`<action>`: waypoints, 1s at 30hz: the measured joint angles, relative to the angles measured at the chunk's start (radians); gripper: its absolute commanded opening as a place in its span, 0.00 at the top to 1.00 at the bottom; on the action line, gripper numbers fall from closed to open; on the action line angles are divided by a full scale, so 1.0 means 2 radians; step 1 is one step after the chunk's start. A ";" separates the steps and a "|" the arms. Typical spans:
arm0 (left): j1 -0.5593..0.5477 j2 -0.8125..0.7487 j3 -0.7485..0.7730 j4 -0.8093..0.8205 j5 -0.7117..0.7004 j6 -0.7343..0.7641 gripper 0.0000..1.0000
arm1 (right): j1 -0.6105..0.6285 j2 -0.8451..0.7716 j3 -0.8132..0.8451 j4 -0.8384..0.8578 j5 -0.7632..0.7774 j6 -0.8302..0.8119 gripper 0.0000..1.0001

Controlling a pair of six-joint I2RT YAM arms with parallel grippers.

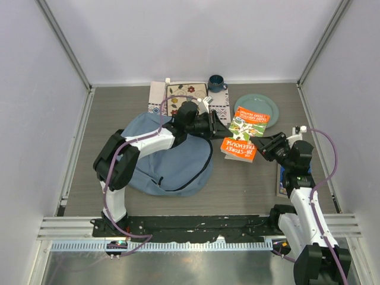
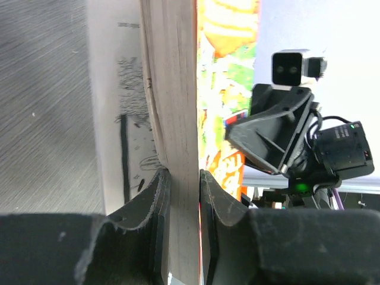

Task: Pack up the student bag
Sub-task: Pick up the book from the center of the board.

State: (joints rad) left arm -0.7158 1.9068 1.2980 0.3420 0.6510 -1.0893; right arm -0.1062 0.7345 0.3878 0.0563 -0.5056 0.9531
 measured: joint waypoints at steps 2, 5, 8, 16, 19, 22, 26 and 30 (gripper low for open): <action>0.003 0.000 -0.006 0.002 -0.001 -0.004 1.00 | 0.000 0.000 0.000 0.021 -0.009 0.013 0.92; 0.004 0.000 -0.007 0.006 -0.002 -0.008 0.90 | 0.000 0.000 0.000 0.035 -0.016 0.022 0.99; 0.005 0.000 -0.007 0.011 -0.002 -0.011 0.71 | -0.001 0.000 0.000 0.043 -0.016 0.025 0.99; 0.006 -0.007 -0.030 0.026 0.001 -0.018 0.16 | 0.004 0.000 0.001 0.059 -0.046 0.042 0.99; 0.010 -0.020 -0.043 0.032 0.001 -0.020 0.11 | 0.006 0.000 0.001 0.069 -0.068 0.054 0.99; 0.016 -0.030 -0.043 0.046 0.001 -0.025 0.10 | 0.006 0.000 0.002 0.084 -0.085 0.066 0.99; 0.031 -0.033 -0.043 0.074 0.003 -0.034 0.08 | 0.007 0.000 0.006 0.109 -0.109 0.088 0.99; 0.042 -0.033 -0.043 0.093 0.003 -0.048 0.04 | 0.007 0.000 0.006 0.146 -0.124 0.116 0.99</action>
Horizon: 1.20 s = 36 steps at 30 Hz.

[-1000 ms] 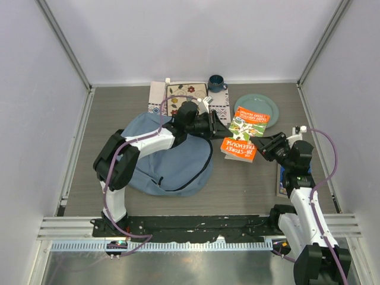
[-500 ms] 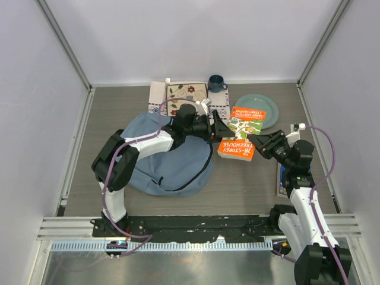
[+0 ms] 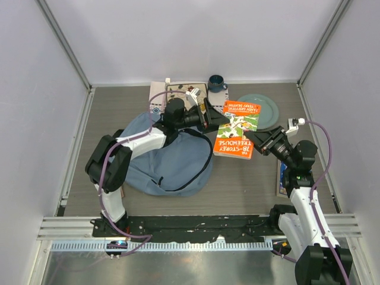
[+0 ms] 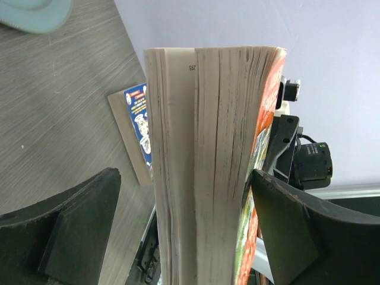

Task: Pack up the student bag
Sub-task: Pick up the book from the center of the board.

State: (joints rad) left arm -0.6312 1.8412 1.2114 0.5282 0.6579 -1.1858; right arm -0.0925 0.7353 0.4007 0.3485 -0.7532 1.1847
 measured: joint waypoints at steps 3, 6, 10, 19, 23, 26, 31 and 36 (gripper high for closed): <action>0.006 0.000 0.000 0.014 0.005 -0.008 0.04 | 0.000 0.000 0.000 0.026 -0.004 0.019 0.99; 0.007 0.000 0.000 0.031 0.008 -0.015 0.05 | 0.000 0.004 0.000 0.045 -0.008 0.035 0.99; 0.008 0.000 0.000 0.060 0.014 -0.033 0.06 | 0.000 0.021 0.000 0.085 -0.018 0.062 0.99; 0.009 0.000 0.000 0.131 0.037 -0.072 0.18 | 0.000 0.045 -0.004 0.178 -0.039 0.118 0.99; 0.009 0.004 0.000 0.161 0.048 -0.087 0.33 | 0.000 0.054 -0.004 0.196 -0.049 0.126 0.99; 0.009 0.010 0.000 0.181 0.055 -0.100 0.48 | 0.000 0.056 -0.003 0.185 -0.056 0.116 0.99; 0.009 0.014 0.000 0.194 0.062 -0.113 0.76 | 0.000 0.057 0.021 0.095 -0.063 0.053 0.99; 0.009 0.014 0.000 0.196 0.064 -0.114 1.00 | 0.001 0.057 0.045 0.044 -0.063 0.010 0.97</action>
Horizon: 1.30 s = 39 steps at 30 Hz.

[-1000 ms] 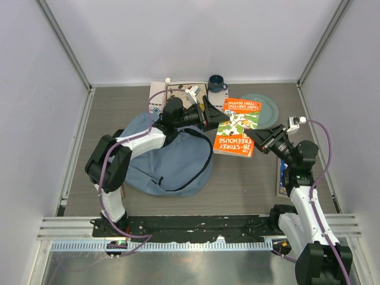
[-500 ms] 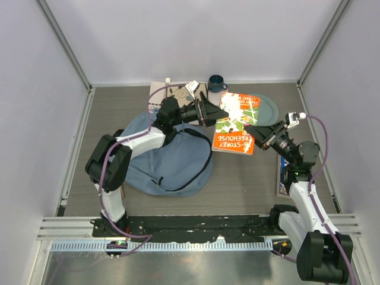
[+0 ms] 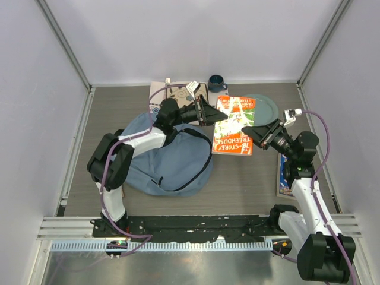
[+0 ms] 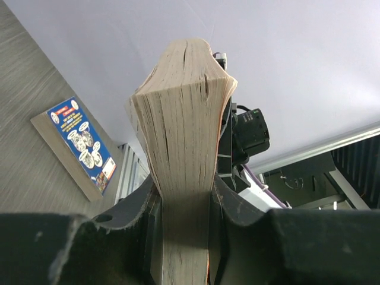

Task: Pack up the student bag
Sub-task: Pick up the book from the center of the board.

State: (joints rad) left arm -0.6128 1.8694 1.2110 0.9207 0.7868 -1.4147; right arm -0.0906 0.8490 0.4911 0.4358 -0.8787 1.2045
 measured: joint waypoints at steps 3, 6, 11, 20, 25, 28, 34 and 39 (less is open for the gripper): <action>0.001 -0.003 -0.006 -0.012 -0.003 0.009 1.00 | 0.001 0.001 0.010 -0.033 0.004 -0.023 0.60; 0.003 -0.023 -0.020 -0.069 -0.025 0.038 1.00 | 0.006 0.004 0.036 -0.109 0.021 -0.068 0.31; 0.004 -0.097 -0.033 -0.231 -0.099 0.137 1.00 | 0.004 -0.003 0.070 -0.232 0.105 -0.139 0.20; 0.009 -0.218 -0.123 -0.310 -0.276 0.165 1.00 | 0.006 -0.079 0.002 -0.245 0.144 -0.109 0.18; 0.009 -0.241 -0.184 -0.259 -0.341 0.131 1.00 | 0.044 -0.092 -0.038 -0.204 0.143 -0.054 0.17; 0.009 -0.241 -0.196 -0.242 -0.361 0.115 1.00 | 0.089 -0.085 -0.039 -0.178 0.157 -0.035 0.17; 0.009 -0.241 -0.196 -0.194 -0.384 0.088 1.00 | 0.195 -0.019 -0.054 -0.082 0.203 0.011 0.17; 0.009 -0.242 -0.196 -0.177 -0.395 0.080 1.00 | 0.229 0.036 -0.068 -0.016 0.225 0.038 0.16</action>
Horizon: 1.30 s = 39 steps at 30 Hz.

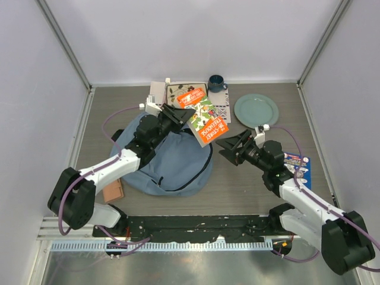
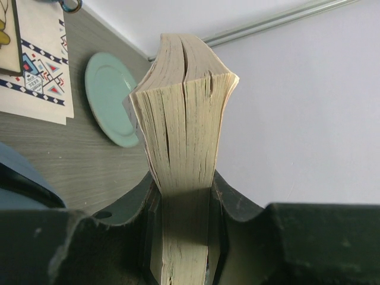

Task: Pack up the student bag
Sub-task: Pick up the book from the center of the board.

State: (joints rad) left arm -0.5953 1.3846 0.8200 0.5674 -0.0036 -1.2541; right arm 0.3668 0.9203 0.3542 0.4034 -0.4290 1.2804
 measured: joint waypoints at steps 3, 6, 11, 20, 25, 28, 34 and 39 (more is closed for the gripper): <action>0.000 -0.002 0.000 0.003 -0.006 -0.002 1.00 | 0.000 0.027 0.006 0.041 0.001 0.001 0.16; 0.000 -0.007 -0.004 0.006 -0.017 -0.006 1.00 | 0.000 0.051 0.021 0.077 0.000 0.002 0.16; -0.001 -0.014 -0.008 0.006 -0.028 -0.014 1.00 | 0.000 0.085 0.035 0.147 0.000 0.017 0.16; -0.009 -0.015 -0.008 0.012 -0.035 -0.025 1.00 | 0.007 0.190 0.035 0.289 -0.007 0.101 0.17; -0.011 -0.015 -0.008 0.014 -0.035 -0.028 1.00 | 0.013 0.221 0.047 0.353 -0.012 0.145 0.24; -0.012 -0.015 -0.008 0.017 -0.037 -0.033 1.00 | 0.018 0.221 0.048 0.374 -0.008 0.160 0.32; -0.021 -0.015 -0.008 0.024 -0.042 -0.035 1.00 | 0.036 0.221 0.049 0.381 0.015 0.181 0.45; -0.026 -0.015 -0.009 0.030 -0.049 -0.035 1.00 | 0.043 0.220 0.049 0.381 0.038 0.186 0.52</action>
State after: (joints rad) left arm -0.6476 1.3544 0.8013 0.6277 -0.1024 -1.3247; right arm 0.4530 1.3613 0.4515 1.1645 -0.3531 1.6531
